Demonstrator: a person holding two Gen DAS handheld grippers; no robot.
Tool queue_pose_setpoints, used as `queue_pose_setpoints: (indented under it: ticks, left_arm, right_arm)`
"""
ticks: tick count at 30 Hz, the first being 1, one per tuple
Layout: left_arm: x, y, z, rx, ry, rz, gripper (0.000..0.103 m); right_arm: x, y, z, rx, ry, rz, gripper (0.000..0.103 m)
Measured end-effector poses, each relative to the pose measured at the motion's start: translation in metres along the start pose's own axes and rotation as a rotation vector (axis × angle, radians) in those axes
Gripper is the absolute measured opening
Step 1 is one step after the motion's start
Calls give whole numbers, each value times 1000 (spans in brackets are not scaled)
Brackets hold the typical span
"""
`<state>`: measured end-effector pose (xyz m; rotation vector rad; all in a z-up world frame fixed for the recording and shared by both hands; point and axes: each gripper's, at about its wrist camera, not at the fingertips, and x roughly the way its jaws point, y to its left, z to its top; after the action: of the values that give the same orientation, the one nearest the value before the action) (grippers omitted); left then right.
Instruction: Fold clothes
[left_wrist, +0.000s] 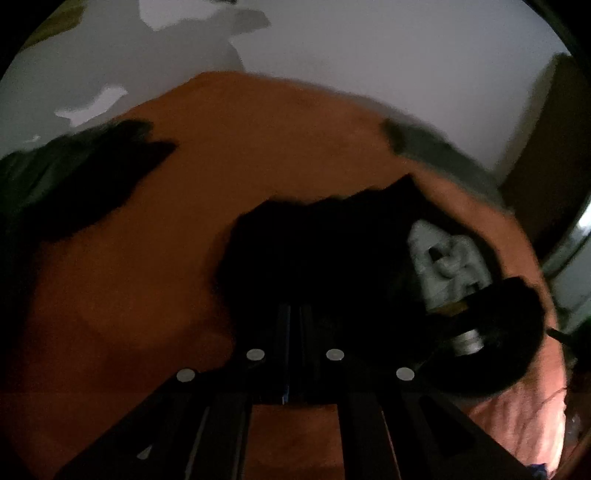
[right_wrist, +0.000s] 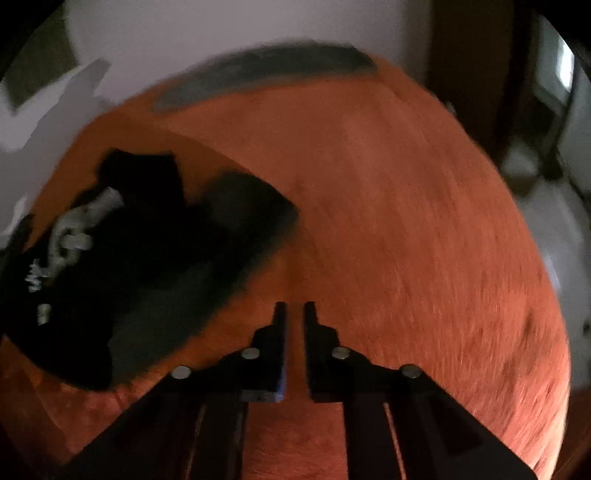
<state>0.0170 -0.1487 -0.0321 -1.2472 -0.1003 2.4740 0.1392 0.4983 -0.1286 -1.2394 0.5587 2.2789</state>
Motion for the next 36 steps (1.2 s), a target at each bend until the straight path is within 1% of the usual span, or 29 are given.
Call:
queue_pose_setpoints:
  ticks: [1,3,5,7,8,9,10,11,12,13,14,15,19,21,23,24,25,26,27,28,29,33,34,36]
  left_arm:
    - [1,1,-2,-4,9,-5,5]
    - [-1,-3,-2,15,20,-3,6]
    - [-8,-6,3,56,12,2,8]
    - [-19,-14,7,91,-26,5,10]
    - [-20,-19,9,105,-39,-2,14]
    - [-22,-21,9,116,-41,-7,20]
    - [-24,-24,8,127,-43,-11,23]
    - [-24,-26,5,150,-36,-1,25]
    - [-20,-31,4,169,-27,8,25]
    - [-17,-33,2,185,-19,16,25]
    - [-15,-36,0,199,-10,19,25]
    - [-13,-38,-2,212,-2,22,25]
    - [-13,-43,-8,268,26,2,25]
    - [-11,-43,-10,295,46,0,28]
    - [-2,-41,-13,296,105,-23,34]
    - [0,-40,-14,293,119,-25,35]
    - [0,-39,-15,293,124,-29,35]
    - [1,-38,-16,294,125,-29,35]
    - [1,-37,-17,294,126,-28,35]
    - [1,-37,-18,295,126,-27,35]
    - [1,-36,-19,295,127,-26,35]
    - [-5,-34,-18,292,124,-32,35]
    - [-8,-35,-17,294,124,-50,35]
    - [-14,-41,-18,335,125,-95,35]
  right_arm:
    - [3,-9,-5,45,6,13,4]
    - [-7,-18,-7,88,-26,34,4]
    - [-19,-12,-1,44,-63,57,4]
    - [-29,0,7,-23,-97,87,6]
    - [-32,10,11,-68,-106,106,8]
    - [-36,24,15,-115,-116,128,16]
    - [-37,40,19,-175,-129,155,34]
    - [-38,55,22,-234,-143,180,48]
    - [-39,72,24,-304,-158,204,68]
    - [-41,88,26,-375,-174,227,71]
    - [-42,104,28,-445,-189,250,71]
    - [-44,122,26,-523,-191,248,71]
    - [-24,175,27,-845,-117,185,71]
    - [-12,182,26,-968,-92,167,71]
    - [0,189,26,-1089,-66,149,71]
    - [10,190,27,-1144,-19,141,71]
    - [15,190,27,-1168,-10,131,59]
    - [21,190,28,-1182,-7,117,45]
    - [23,187,32,-1156,19,128,12]
    - [26,183,36,-1128,45,140,5]
    - [21,179,39,-1079,39,165,5]
    - [-24,150,35,-878,-40,248,5]
    - [-38,136,31,-824,-48,280,5]
    - [-55,117,21,-756,-56,306,5]
